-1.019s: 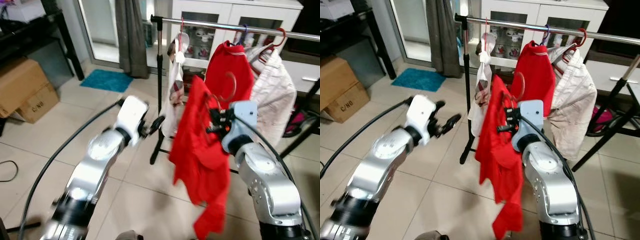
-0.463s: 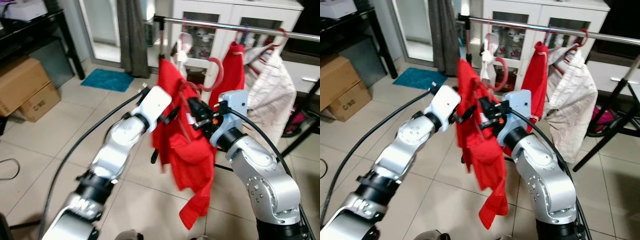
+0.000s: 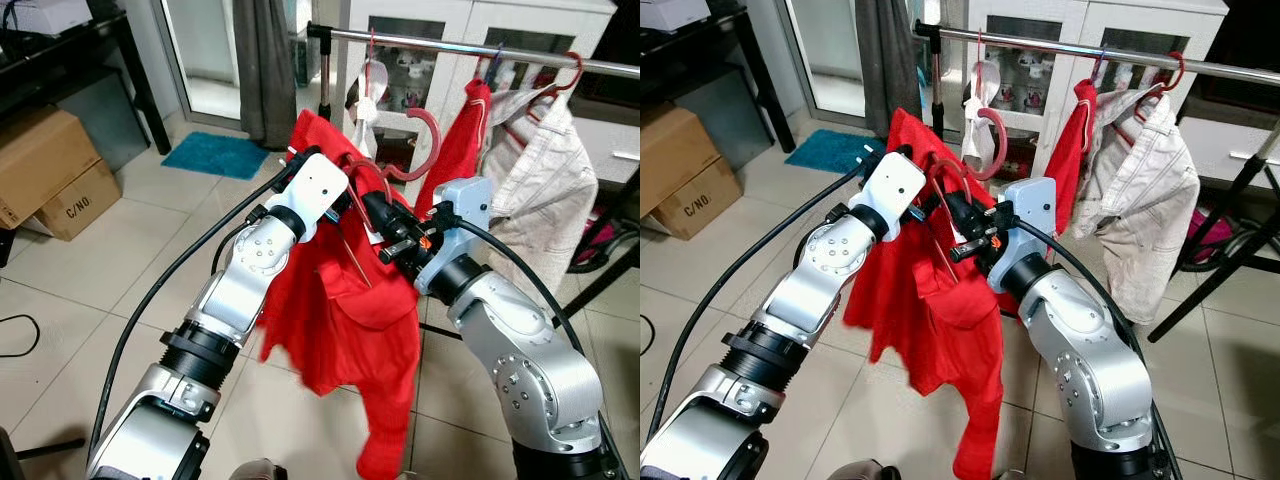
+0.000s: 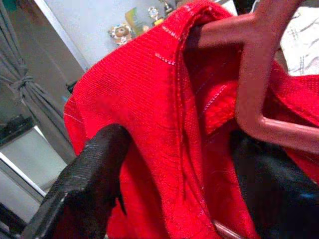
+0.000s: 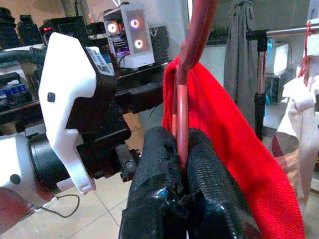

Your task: Hang hanger

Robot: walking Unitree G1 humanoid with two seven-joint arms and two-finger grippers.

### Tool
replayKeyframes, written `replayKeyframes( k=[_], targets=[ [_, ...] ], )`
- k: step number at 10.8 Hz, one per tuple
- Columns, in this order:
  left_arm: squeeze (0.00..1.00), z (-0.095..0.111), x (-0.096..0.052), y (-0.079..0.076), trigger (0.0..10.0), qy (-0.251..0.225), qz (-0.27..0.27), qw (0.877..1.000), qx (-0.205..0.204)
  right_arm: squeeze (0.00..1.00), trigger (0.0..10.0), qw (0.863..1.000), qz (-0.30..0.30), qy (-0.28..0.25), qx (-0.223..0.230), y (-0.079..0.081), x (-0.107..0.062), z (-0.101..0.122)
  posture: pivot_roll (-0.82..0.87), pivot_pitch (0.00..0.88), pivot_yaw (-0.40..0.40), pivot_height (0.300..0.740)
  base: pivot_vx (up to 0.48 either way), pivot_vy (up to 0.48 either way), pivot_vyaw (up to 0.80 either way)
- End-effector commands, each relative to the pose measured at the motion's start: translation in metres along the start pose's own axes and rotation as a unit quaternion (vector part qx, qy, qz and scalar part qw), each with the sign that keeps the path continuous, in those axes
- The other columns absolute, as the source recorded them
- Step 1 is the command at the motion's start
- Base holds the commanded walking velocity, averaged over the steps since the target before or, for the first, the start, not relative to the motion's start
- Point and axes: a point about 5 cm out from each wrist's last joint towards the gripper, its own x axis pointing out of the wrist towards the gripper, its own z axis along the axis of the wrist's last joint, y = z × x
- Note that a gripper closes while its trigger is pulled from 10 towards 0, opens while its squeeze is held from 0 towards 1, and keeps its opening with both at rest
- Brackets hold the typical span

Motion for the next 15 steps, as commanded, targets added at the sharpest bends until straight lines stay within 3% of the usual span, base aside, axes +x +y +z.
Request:
replayKeyframes(
  k=[1,5,10,15],
  targets=[
    [0.0,0.004,0.002,0.005,0.0,-0.009,0.011,1.0,0.009,0.0,10.0,1.0,0.0,-0.023,0.003,-0.001,-0.002,0.007,-0.02,0.007,0.038,0.74,0.0,0.0,0.0],
    [0.0,-0.002,-0.001,0.01,0.0,0.002,0.035,0.999,0.029,0.0,10.0,1.0,-0.01,-0.026,0.003,-0.007,0.001,0.008,-0.02,0.0,0.029,0.74,0.0,0.0,0.0],
    [0.0,0.0,-0.005,0.003,0.0,-0.001,0.028,0.999,0.017,0.0,10.0,0.999,-0.024,-0.025,0.005,-0.012,-0.004,0.009,-0.02,0.009,0.026,0.74,0.0,0.0,0.0],
    [0.0,-0.004,-0.009,0.008,0.0,0.001,0.035,0.999,0.01,0.0,10.0,0.999,-0.027,-0.021,0.003,-0.014,-0.007,0.008,-0.03,0.012,0.013,0.74,0.0,0.0,0.0]
  ],
)
